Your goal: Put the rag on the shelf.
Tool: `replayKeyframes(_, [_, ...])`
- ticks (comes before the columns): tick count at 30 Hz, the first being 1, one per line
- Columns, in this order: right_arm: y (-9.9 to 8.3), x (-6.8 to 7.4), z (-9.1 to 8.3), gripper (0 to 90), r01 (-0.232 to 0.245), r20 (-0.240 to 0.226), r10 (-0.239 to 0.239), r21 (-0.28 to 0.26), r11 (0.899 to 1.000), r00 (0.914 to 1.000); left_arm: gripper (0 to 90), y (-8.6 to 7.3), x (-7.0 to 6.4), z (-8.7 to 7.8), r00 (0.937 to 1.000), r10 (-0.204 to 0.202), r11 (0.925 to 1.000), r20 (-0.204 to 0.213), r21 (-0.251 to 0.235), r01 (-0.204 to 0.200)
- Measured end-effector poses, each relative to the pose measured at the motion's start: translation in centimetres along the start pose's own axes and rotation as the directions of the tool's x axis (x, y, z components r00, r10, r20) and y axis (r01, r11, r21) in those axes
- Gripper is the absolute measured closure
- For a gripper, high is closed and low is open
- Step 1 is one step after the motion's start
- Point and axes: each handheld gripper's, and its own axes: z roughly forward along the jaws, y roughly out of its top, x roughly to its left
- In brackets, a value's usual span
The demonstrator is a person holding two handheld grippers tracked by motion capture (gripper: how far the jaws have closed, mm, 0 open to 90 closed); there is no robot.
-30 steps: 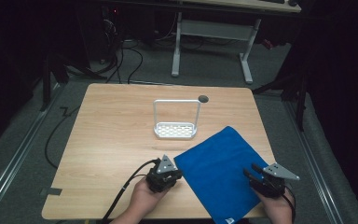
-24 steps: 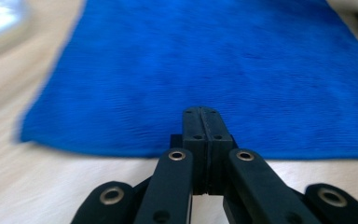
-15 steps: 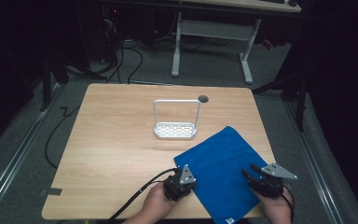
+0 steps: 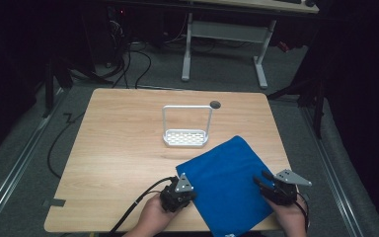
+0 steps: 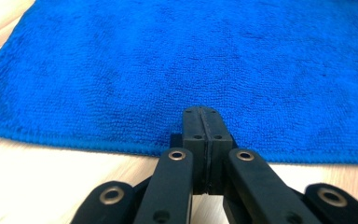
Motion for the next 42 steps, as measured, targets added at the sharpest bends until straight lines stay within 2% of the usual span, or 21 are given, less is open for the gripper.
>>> replayKeyframes(3, [0.2,0.1,0.5,60.7,0.001,-0.014,0.000,0.009,1.000,0.9999,90.0,-0.6,0.6,-0.8,0.9996,-0.023,0.9997,-0.014,0.004,0.023])
replayKeyframes(7, [0.4,0.0,1.1,76.4,0.007,-0.026,-0.006,0.042,0.999,0.9996,90.0,-1.2,1.5,-1.6,0.9980,-0.056,0.9984,-0.031,0.005,0.056])
replayKeyframes(8, [0.4,0.0,1.1,76.4,0.007,-0.026,-0.006,0.042,0.999,0.9996,90.0,-1.2,1.5,-1.6,0.9980,-0.056,0.9984,-0.031,0.005,0.056])
replayKeyframes(9, [0.4,-0.2,1.5,86.5,0.011,-0.024,-0.009,0.075,0.997,0.9997,90.0,-1.4,1.9,-1.9,0.9971,-0.067,0.9977,-0.036,0.006,0.067])
replayKeyframes(11, [0.4,-0.3,1.9,90.0,0.019,-0.014,-0.018,0.099,0.995,0.9997,90.0,-1.6,2.2,-2.2,0.9962,-0.077,0.9970,-0.041,0.006,0.078])
replayKeyframes(15, [0.3,-0.5,2.6,90.0,0.022,0.006,-0.023,0.139,0.990,0.9997,90.0,-1.8,2.7,-2.5,0.9948,-0.094,0.9956,-0.040,0.002,0.094])
replayKeyframes(16, [0.0,-0.7,3.2,90.0,0.024,0.009,-0.027,0.182,0.983,0.9996,90.0,-1.9,3.0,-2.6,0.9939,-0.102,0.9948,-0.042,-0.002,0.102])
replayKeyframes(19, [-0.1,-0.6,3.0,90.0,0.009,0.004,-0.010,0.181,0.983,0.9999,90.0,-2.0,3.5,-2.6,0.9922,-0.115,0.9933,-0.048,-0.010,0.115])
replayKeyframes(23, [-0.4,-0.1,2.6,90.0,0.022,-0.006,-0.021,0.183,0.983,0.9998,90.0,-2.0,4.0,-2.6,0.9909,-0.120,0.9927,-0.061,-0.014,0.119])
replayKeyframes(28, [-1.0,0.7,1.5,90.0,0.014,-0.033,-0.008,0.184,0.983,0.9994,90.0,-1.8,5.7,-2.6,0.9839,-0.153,0.9880,-0.092,-0.032,0.151])
replayKeyframes(29, [-1.0,0.7,1.5,90.0,0.014,-0.033,-0.008,0.184,0.983,0.9994,90.0,-1.8,5.7,-2.6,0.9839,-0.153,0.9880,-0.092,-0.032,0.151])
replayKeyframes(30, [-1.3,1.1,1.1,90.0,0.012,-0.055,-0.001,0.188,0.982,0.9985,90.0,-1.8,6.3,-2.6,0.9813,-0.163,0.9864,-0.102,-0.038,0.160])
replayKeyframes(36, [-1.5,2.3,0.6,90.0,0.042,-0.078,-0.026,0.202,0.979,0.9966,90.0,-1.8,7.2,-2.7,0.9756,-0.187,0.9821,-0.115,-0.043,0.183])
replayKeyframes(38, [-1.4,2.4,0.6,89.9,0.047,-0.084,-0.032,0.193,0.980,0.9959,90.0,-1.7,7.1,-2.8,0.9737,-0.188,0.9820,-0.128,-0.041,0.185])
replayKeyframes(39, [-1.2,2.4,0.5,89.8,0.052,-0.079,-0.039,0.165,0.985,0.9961,90.0,-1.6,6.8,-2.9,0.9733,-0.180,0.9835,-0.142,-0.043,0.176])
replayKeyframes(40, [-0.9,2.2,0.4,89.8,0.058,-0.072,-0.048,0.134,0.989,0.9962,89.9,-1.4,6.5,-2.9,0.9737,-0.186,0.9816,-0.131,-0.069,0.178])
replayKeyframes(42, [-0.3,1.8,0.9,89.9,0.050,-0.051,-0.044,0.118,0.992,0.9977,86.6,-1.0,5.9,-2.8,0.9766,-0.185,0.9799,-0.109,-0.095,0.175])
